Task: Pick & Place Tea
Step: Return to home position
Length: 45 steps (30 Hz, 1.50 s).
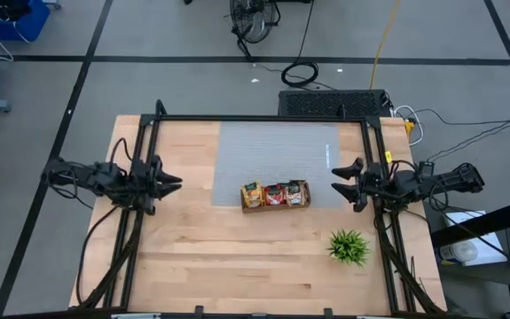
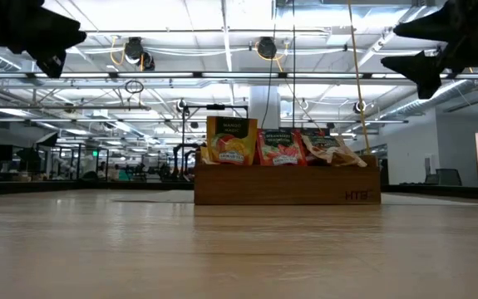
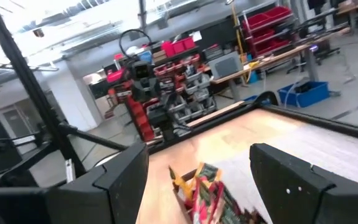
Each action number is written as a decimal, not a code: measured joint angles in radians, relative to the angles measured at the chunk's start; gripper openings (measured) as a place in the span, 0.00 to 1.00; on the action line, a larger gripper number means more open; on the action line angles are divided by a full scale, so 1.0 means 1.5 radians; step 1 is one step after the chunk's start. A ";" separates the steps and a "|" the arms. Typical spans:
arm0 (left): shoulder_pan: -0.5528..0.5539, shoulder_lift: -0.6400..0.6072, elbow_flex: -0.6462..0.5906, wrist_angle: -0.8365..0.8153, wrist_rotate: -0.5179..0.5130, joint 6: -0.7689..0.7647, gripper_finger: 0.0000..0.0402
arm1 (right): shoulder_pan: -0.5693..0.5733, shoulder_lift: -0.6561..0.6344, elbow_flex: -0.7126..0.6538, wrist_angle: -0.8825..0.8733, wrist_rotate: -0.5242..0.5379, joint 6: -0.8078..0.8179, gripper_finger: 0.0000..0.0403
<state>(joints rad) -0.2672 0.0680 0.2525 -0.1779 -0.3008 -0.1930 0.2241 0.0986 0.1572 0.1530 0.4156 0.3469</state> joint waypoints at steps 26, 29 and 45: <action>0.000 -0.042 -0.160 0.164 -0.007 -0.034 0.21 | 0.000 -0.001 -0.081 0.050 -0.018 0.040 0.65; 0.000 -0.042 -0.161 0.172 -0.008 -0.020 0.21 | 0.000 0.000 -0.081 0.045 -0.017 0.038 0.65; 0.000 -0.042 -0.161 0.195 -0.010 -0.014 0.21 | 0.000 0.000 -0.083 -0.072 0.020 0.077 0.65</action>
<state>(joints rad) -0.2668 0.0055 0.0109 0.1151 -0.3164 -0.2133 0.2241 0.0983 0.0326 0.0445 0.4461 0.4619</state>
